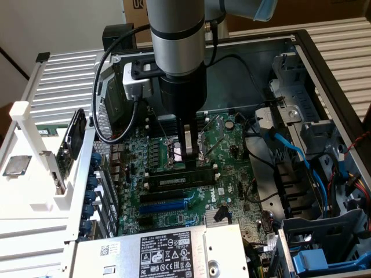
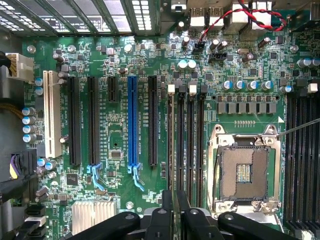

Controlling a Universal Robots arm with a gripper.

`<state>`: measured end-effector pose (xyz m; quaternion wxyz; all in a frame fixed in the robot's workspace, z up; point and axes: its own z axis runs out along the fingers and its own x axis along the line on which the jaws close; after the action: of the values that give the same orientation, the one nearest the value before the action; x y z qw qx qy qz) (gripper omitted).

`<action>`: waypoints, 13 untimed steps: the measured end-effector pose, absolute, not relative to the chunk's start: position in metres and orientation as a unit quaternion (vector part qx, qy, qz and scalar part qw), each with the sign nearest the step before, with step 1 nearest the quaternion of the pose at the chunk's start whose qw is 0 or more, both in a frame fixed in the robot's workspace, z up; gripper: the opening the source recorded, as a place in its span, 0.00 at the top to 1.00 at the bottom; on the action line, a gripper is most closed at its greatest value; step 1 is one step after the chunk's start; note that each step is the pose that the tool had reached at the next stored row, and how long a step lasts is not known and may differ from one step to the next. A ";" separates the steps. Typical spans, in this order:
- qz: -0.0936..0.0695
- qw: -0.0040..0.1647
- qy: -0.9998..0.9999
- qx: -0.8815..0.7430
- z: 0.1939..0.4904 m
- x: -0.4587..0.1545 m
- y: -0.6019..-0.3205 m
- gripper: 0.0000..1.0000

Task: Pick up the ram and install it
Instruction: 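Press down the ram until it locks into place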

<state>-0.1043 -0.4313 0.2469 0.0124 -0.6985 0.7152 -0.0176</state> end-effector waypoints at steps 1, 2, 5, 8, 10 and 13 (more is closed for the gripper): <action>-0.018 0.012 0.715 -0.699 0.247 -0.104 -0.431 0.90; -0.018 0.012 0.715 -0.699 0.247 -0.104 -0.431 0.90; -0.018 0.012 0.715 -0.699 0.247 -0.107 -0.431 0.90; -0.018 0.012 0.715 -0.699 0.245 -0.111 -0.431 0.90; -0.018 0.011 0.715 -0.699 0.242 -0.112 -0.430 0.90; -0.018 0.010 0.715 -0.699 0.239 -0.114 -0.428 0.90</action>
<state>-0.1139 -0.4278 0.2389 0.0097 -0.6986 0.7152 -0.0177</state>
